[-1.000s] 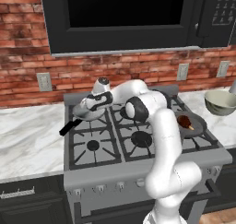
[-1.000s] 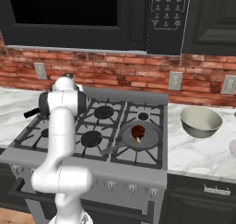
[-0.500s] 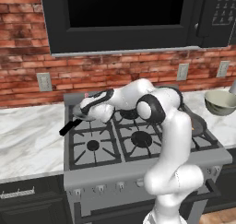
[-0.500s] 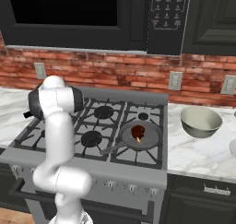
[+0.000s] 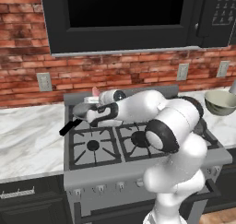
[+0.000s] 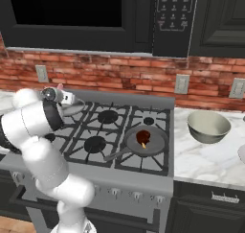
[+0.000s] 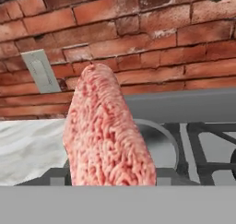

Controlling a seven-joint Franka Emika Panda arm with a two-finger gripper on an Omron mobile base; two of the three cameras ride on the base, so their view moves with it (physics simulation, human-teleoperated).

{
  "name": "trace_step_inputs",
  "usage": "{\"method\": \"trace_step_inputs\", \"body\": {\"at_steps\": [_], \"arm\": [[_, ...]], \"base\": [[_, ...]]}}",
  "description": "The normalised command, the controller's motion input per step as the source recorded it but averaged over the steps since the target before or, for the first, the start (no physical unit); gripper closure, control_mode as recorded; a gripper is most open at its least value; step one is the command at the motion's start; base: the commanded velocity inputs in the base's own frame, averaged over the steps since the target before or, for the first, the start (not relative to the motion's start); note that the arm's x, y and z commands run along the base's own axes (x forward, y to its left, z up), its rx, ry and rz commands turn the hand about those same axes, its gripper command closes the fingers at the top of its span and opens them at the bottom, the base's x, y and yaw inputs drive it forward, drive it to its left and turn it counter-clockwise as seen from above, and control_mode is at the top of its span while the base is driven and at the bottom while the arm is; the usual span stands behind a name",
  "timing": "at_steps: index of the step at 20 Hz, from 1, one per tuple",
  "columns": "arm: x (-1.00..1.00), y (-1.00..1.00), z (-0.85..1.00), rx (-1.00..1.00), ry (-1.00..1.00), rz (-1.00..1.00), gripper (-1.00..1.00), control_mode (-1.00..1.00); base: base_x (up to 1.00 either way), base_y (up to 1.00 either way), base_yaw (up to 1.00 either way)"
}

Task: Place one of the steaks on the plate and the other in the bowl. Then place the bowl in the fridge.

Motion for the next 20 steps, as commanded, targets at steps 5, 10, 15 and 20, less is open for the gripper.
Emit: {"method": "trace_step_inputs", "body": {"at_steps": [5, 10, 15, 20], "arm": [[-0.66, -0.76, 0.87, 0.0, 0.22, -0.08, 1.0, -1.0], [-0.87, -0.78, 0.49, 0.0, 0.14, -0.02, 1.0, -1.0], [-0.98, -0.93, -0.01, 0.0, 0.01, -0.03, 1.0, -1.0], [-0.62, -0.82, 0.0, -0.04, 0.0, -0.16, 1.0, -1.0]], "base": [[0.0, 0.0, 0.0], [0.0, 0.0, 0.0], [0.0, 0.0, 0.0], [0.0, 0.0, 0.0]]}}
